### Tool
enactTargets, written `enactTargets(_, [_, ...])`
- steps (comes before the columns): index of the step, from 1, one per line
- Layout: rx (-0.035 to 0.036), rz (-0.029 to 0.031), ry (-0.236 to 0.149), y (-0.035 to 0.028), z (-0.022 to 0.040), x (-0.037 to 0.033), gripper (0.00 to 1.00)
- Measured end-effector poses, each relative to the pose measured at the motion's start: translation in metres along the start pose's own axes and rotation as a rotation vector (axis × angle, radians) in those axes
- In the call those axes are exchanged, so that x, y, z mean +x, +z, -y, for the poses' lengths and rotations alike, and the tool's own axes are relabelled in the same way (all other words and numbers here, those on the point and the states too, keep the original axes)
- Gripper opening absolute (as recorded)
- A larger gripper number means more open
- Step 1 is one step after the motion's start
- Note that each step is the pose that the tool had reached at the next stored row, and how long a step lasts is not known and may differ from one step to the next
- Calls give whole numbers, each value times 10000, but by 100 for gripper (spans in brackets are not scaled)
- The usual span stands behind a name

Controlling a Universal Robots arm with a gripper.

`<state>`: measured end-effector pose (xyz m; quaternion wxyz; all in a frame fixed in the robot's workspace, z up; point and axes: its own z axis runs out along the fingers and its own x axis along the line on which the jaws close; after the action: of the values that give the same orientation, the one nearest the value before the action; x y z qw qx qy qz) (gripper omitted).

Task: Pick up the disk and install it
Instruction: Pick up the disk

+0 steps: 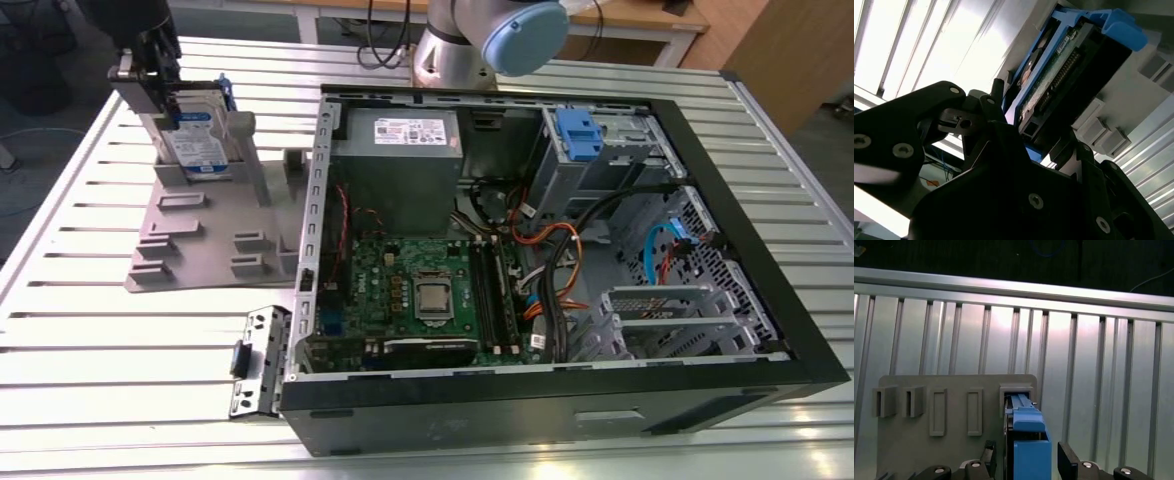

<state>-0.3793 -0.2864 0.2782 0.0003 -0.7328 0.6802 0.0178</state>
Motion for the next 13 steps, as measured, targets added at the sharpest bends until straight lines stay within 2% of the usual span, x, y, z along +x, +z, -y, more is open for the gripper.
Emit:
enactTargets(5, [0, 0, 0, 1, 0, 0, 58])
enactTargets(7, [2, 0, 0, 2, 0, 0, 46])
enactTargets(8, [0, -1, 0, 1, 0, 0, 46])
enactTargets(10, [2, 1, 0, 2, 0, 0, 36])
enactTargets(13, [1, 1, -1, 2, 0, 0, 36])
